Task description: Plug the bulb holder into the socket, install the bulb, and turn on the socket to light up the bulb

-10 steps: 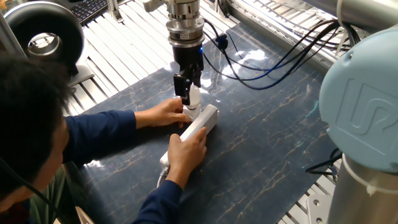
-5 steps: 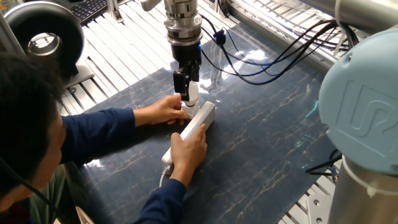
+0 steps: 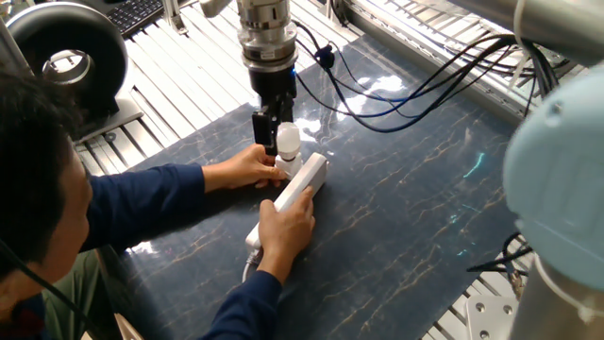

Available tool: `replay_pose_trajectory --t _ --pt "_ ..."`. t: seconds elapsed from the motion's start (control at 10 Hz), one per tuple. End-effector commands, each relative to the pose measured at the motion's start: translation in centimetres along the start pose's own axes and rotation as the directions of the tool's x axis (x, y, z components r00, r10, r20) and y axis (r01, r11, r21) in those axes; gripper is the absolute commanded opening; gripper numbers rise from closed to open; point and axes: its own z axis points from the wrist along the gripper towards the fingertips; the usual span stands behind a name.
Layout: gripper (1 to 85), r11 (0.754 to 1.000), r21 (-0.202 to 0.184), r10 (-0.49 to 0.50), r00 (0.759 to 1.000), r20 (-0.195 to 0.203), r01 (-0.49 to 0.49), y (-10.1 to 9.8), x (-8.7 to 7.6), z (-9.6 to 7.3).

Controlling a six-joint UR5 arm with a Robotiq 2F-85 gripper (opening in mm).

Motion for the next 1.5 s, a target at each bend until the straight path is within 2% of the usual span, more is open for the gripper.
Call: replay_pose_trajectory --t 0.0,0.1,0.2,0.4,0.5,0.6,0.7,0.9,1.0,1.1,1.2,1.4 --pt "74.0 0.984 0.098 -0.151 0.988 0.031 0.148 0.0 -1.5 -1.6" --pt "73.0 0.971 0.132 -0.205 0.978 0.028 0.2 -0.3 -1.9 -2.3" --pt "71.3 0.95 0.17 -0.269 0.963 0.009 0.264 -0.8 -1.9 -2.9" --pt "75.3 0.924 0.133 -0.367 0.929 0.043 0.359 0.8 -2.1 -3.2" --pt "77.0 0.898 0.132 -0.43 0.901 0.064 0.419 1.2 -2.6 -3.2" --pt "77.0 0.854 0.156 -0.511 0.857 0.064 0.497 0.7 -3.0 -3.0" --pt "76.7 0.795 0.189 -0.596 0.799 0.076 0.576 0.3 -3.8 -2.7" --pt "68.7 0.718 0.214 -0.687 0.724 0.064 0.662 -0.1 -4.2 -2.4" --pt "68.3 0.68 0.201 -0.728 0.682 0.07 0.705 0.3 -4.2 -2.2" --pt "68.3 0.652 0.167 -0.757 0.65 0.073 0.74 1.1 -3.5 -1.8" --pt "68.7 0.633 0.138 -0.773 0.629 0.075 0.762 1.6 -2.9 -1.6" --pt "68.7 0.59 0.125 -0.806 0.592 0.024 0.798 0.8 -1.7 -1.3"
